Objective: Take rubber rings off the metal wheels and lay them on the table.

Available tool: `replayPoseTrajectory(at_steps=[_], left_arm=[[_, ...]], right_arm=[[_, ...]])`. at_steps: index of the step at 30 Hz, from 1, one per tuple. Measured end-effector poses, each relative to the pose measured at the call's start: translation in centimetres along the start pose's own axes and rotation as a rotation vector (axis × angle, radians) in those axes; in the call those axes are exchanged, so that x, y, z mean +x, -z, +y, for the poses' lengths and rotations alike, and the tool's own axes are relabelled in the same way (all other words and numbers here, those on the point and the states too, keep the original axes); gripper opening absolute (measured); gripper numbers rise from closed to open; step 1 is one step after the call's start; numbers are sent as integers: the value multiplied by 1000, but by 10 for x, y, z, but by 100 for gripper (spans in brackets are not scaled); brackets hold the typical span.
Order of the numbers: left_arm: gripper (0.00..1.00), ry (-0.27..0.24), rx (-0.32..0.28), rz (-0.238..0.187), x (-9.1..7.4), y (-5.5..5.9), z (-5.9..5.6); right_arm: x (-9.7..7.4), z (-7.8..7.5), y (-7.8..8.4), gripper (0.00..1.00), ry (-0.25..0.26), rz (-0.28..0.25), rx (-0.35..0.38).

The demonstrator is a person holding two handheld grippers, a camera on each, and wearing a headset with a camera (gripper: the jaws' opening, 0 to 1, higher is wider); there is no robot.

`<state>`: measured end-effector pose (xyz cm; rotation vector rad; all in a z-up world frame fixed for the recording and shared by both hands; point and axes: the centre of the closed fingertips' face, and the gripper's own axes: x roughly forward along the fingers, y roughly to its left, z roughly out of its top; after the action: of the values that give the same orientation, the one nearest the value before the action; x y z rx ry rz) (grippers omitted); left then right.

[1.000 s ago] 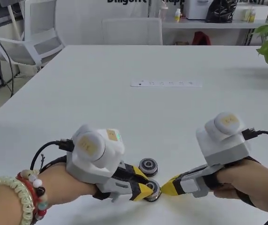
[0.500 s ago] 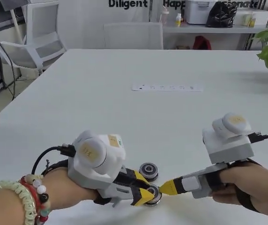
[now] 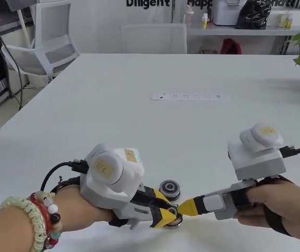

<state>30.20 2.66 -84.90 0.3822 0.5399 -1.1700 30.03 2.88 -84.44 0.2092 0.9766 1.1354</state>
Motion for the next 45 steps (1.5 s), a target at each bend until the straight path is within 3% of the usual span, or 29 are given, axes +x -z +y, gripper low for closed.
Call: replayPoseTrajectory(at_steps=[4,7,11,12,13,15,21,25,31,33,35,40,42,45], left_arm=[[13,-3,0,0,0,0,0],[13,-4,-4,-6,0,-1,0],[13,-5,-19,-15,0,-1,0],[13,-11,-87,-33,1,-2,0],[14,4,-128,-40,1,-2,-2],[14,-10,-86,-41,1,-1,1],[14,-3,-91,-29,2,-3,1],[14,0,-179,-4,2,-4,3],[18,23,-112,53,-6,-6,-2],[19,26,-67,53,-10,-10,-3],[21,25,-61,61,-16,-12,-4],[44,9,-66,74,-32,-14,-2],[49,-5,-24,98,-41,-11,0],[52,-26,-21,82,-54,-13,4]], right_arm=[[-1,4,-2,0,-17,-7,-2],[2,18,-6,0,-60,-25,-21],[3,12,-1,0,-25,-1,-48],[3,6,6,0,11,37,-63],[4,8,2,0,7,7,-93],[2,10,2,0,-11,9,-64],[2,6,2,0,-1,11,-56],[0,2,-1,0,6,1,-24],[0,3,-3,0,2,-7,-4],[0,5,-4,0,-1,-9,-4],[-2,5,-6,0,1,-13,-1],[-5,7,-7,0,0,-17,-4],[-7,6,-7,0,11,-9,-28],[-8,7,-7,0,8,-5,-36]])
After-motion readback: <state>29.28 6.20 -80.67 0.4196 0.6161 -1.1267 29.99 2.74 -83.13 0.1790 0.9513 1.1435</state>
